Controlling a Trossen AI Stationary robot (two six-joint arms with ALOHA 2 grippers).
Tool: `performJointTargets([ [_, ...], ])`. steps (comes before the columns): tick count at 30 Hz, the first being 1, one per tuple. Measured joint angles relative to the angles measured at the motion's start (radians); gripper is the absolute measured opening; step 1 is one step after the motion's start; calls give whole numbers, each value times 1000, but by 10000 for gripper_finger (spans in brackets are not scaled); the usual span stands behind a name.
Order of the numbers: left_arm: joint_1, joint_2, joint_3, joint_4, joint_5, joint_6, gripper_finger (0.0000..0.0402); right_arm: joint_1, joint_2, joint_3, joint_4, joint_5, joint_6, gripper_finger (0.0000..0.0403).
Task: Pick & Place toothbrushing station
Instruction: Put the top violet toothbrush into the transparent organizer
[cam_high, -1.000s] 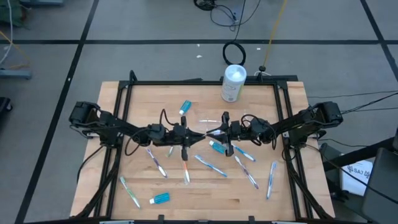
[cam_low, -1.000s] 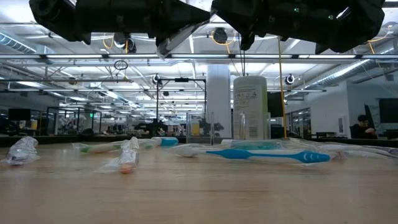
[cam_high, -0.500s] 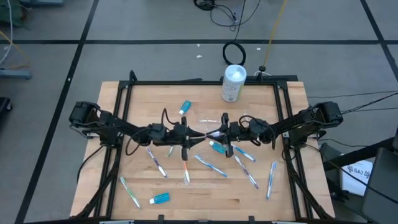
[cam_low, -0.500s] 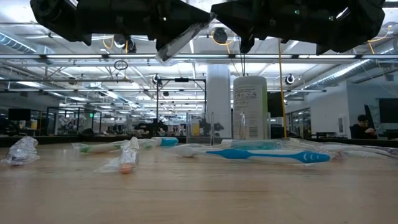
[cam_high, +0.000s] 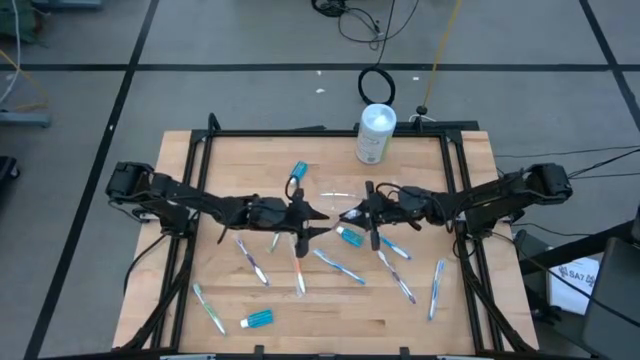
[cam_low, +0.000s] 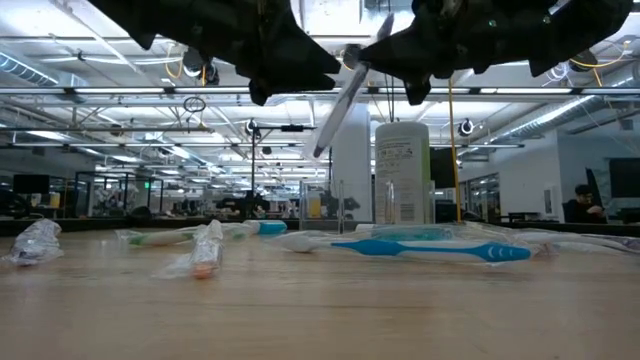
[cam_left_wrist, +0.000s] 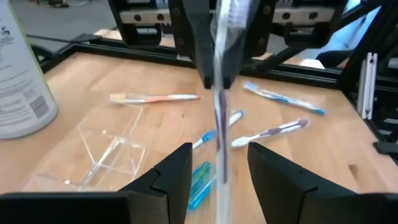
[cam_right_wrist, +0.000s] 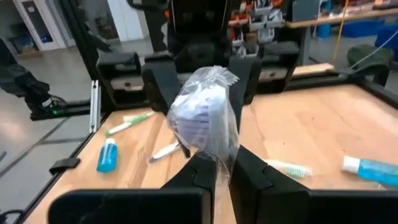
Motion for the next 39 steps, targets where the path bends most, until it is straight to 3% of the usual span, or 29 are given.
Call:
performJointTargets([
  [5,0,2,7,-3,0,-3,163,2,50,73,-100,3,10,13],
  [21,9,2,6,-62,-4,-26,159,8,159,172,-79,52,-16,13],
  [35,11,2,6,-70,-5,-23,24,8,160,173,-80,54,-25,32],
  [39,12,2,6,-70,-5,-23,12,8,160,173,-87,54,-25,36],
])
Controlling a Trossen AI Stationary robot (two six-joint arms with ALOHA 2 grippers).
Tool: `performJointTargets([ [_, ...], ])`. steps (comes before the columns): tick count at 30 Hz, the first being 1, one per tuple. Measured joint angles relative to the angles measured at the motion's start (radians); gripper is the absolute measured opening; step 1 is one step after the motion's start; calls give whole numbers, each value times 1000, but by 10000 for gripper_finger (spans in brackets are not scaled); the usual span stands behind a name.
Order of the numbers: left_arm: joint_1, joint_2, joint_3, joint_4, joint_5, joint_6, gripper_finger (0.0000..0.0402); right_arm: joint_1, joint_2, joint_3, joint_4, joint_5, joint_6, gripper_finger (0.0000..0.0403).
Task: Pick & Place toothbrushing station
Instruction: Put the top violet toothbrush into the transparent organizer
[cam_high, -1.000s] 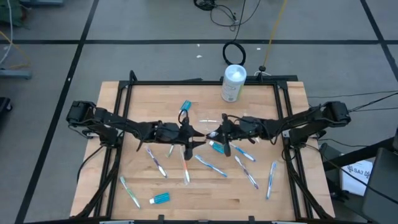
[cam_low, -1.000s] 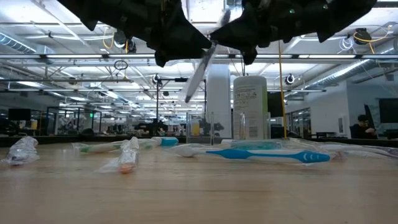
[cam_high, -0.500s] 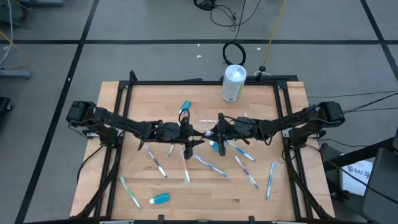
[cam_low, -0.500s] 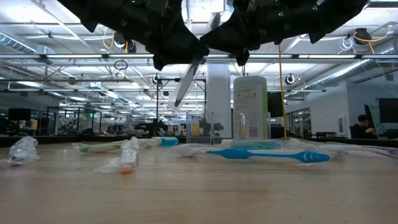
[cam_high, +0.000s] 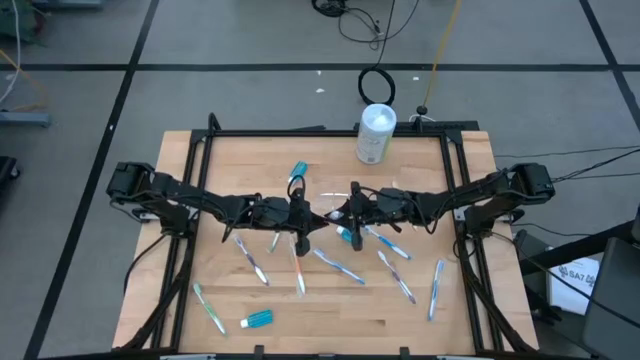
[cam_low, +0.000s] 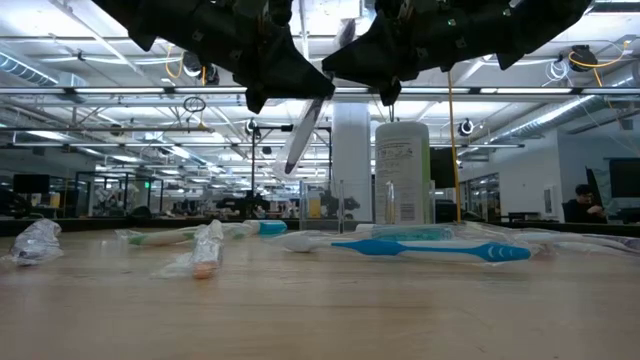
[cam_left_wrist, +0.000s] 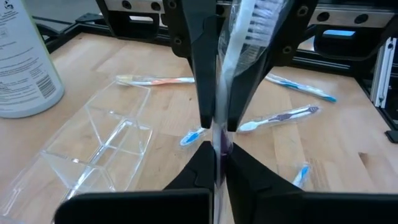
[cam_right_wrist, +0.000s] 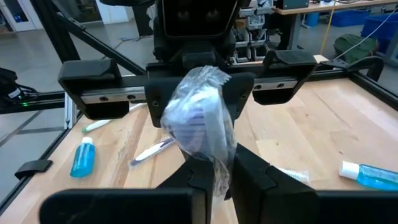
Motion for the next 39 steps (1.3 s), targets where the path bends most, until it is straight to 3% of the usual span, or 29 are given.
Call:
performJointTargets([
  [5,0,0,0,1,-4,-9,33,0,0,0,-23,-1,-21,62],
  [11,0,0,0,0,-33,-10,9,0,-3,0,-86,-1,6,102],
  [19,2,0,-1,26,-246,-49,13,0,-130,-2,-371,1,61,119],
  [25,19,0,-1,218,-414,23,17,7,-207,-54,-469,28,114,105],
  [34,111,17,0,361,-415,70,9,4,-226,-100,-445,28,114,96],
  [39,151,123,0,483,-386,70,11,5,-225,-100,-427,26,114,95],
])
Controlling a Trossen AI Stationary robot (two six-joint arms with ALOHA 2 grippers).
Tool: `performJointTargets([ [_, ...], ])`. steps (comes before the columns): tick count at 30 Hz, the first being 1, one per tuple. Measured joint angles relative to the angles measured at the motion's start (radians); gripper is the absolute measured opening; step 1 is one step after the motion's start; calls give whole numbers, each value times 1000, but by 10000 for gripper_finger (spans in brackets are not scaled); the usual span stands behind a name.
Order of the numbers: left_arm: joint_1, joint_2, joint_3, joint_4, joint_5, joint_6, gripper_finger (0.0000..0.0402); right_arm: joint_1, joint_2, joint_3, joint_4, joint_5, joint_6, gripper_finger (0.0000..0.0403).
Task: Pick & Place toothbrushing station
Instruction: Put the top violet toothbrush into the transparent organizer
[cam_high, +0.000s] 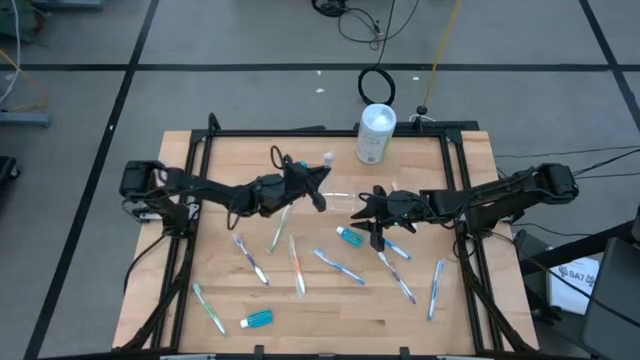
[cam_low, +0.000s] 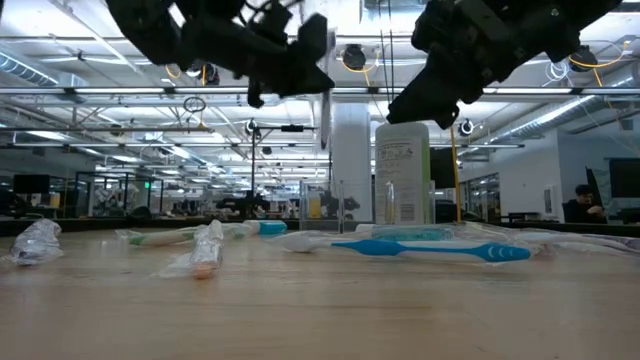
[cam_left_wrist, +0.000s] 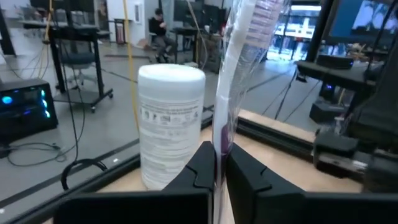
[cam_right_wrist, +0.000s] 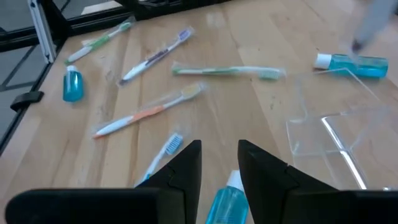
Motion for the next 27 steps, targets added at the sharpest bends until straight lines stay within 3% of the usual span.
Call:
performJointTargets([
  [7,10,162,0,132,-52,-27,12,0,0,0,-2,0,0,96],
  [14,3,227,0,92,-97,-70,10,0,0,0,-4,0,0,95],
  [21,5,234,0,-19,-95,-175,70,0,0,0,-2,0,0,95],
  [27,5,234,0,-47,-63,-172,85,0,0,0,-2,0,0,95],
])
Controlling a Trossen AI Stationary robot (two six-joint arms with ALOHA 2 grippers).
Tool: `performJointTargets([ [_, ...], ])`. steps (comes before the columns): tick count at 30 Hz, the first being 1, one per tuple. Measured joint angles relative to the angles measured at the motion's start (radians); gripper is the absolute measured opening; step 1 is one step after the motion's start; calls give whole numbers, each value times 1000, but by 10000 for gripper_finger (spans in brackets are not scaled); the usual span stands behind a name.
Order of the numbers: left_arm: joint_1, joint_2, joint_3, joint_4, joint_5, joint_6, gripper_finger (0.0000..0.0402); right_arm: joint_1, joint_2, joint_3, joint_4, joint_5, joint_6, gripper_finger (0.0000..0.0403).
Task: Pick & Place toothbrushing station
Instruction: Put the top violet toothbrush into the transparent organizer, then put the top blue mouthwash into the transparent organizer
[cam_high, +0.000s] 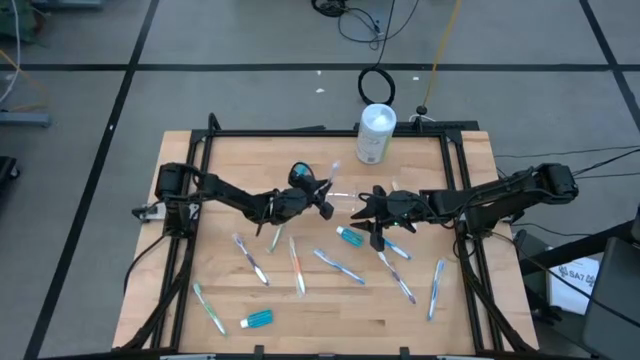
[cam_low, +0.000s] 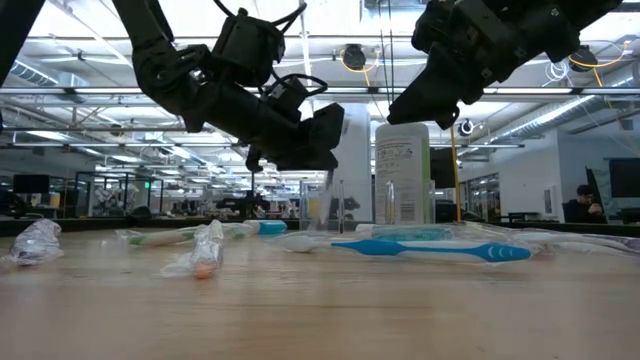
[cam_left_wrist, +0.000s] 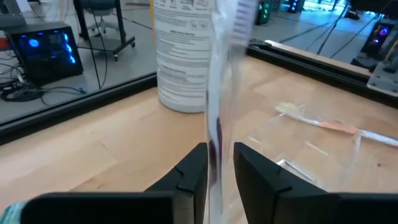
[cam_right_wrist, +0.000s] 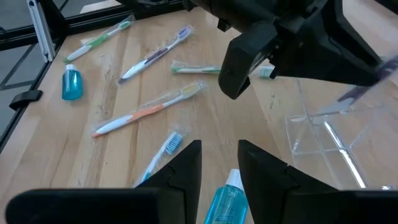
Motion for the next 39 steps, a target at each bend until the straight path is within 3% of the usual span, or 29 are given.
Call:
performJointTargets([
  [7,0,-19,0,-24,3,4,87,0,0,0,0,0,0,95],
  [11,0,-79,0,-117,4,7,88,0,0,0,0,0,0,96],
  [26,0,-390,0,-623,114,78,88,0,0,0,-3,0,0,95],
  [31,0,-430,0,-835,113,50,88,0,0,-6,2,0,0,95],
  [39,-2,-431,0,-1040,122,-84,88,-2,1,-39,0,7,28,96],
])
